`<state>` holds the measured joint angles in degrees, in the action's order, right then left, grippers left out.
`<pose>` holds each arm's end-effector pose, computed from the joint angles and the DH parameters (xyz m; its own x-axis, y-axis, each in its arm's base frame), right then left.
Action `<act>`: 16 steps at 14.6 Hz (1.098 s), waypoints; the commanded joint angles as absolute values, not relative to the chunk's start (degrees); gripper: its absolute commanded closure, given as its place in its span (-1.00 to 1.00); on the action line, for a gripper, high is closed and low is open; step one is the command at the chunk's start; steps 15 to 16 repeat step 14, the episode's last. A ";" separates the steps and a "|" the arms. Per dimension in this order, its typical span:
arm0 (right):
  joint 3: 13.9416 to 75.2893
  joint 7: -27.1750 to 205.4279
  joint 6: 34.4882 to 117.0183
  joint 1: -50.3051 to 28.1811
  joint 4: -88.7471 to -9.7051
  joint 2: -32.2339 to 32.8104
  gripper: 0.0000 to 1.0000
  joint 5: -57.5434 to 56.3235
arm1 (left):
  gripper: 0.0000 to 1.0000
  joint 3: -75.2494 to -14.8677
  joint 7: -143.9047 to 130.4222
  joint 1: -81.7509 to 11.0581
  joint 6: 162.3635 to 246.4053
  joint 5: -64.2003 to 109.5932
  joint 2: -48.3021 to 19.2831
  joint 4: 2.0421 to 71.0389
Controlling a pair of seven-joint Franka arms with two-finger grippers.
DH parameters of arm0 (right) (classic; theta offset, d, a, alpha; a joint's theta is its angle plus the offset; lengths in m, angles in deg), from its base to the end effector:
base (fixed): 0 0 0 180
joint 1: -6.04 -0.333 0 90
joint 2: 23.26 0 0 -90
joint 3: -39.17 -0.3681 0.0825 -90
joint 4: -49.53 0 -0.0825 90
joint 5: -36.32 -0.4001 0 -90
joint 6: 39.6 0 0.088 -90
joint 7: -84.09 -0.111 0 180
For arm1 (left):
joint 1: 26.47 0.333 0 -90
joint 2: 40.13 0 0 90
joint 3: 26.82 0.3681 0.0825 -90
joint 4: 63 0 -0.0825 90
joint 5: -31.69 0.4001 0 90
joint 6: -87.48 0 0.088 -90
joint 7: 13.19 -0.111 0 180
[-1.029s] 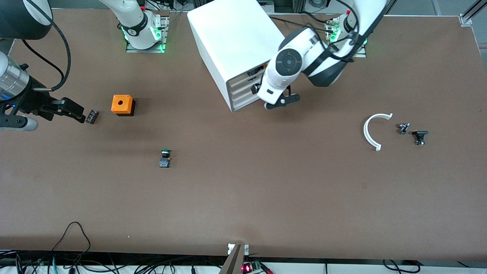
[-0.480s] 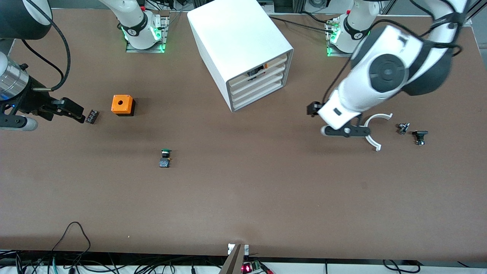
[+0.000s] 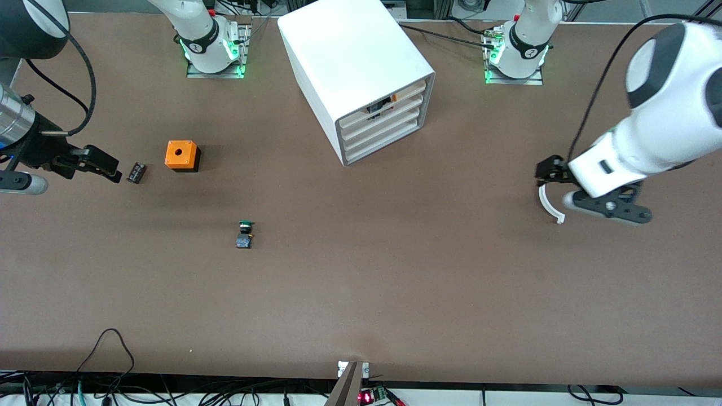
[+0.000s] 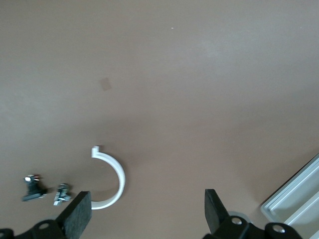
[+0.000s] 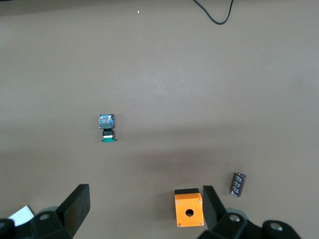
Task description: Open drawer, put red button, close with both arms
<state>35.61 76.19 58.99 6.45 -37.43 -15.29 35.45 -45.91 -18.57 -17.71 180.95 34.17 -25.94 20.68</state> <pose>0.6324 0.0333 0.6289 0.9945 -0.0863 0.0602 -0.0844 -0.9959 -0.0323 0.6485 -0.0865 0.5867 0.9614 -0.2687 -0.0595 -0.2665 -0.9629 0.0431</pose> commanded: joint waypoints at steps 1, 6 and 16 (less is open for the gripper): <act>29.23 76.01 58.48 11.57 -36.51 -15.44 -1.00 36.14 | -1.00 -32.49 -25.57 -27.06 183.70 30.64 -33.08 26.81; 29.23 76.10 58.48 11.48 -36.51 -15.44 -1.00 36.41 | -1.00 -28.32 -25.32 -30.34 190.14 31.25 -41.97 35.70; 29.23 76.27 58.22 11.49 -36.51 -15.44 -1.00 36.85 | -1.00 -28.23 -19.35 -28.14 184.96 31.16 -41.80 35.44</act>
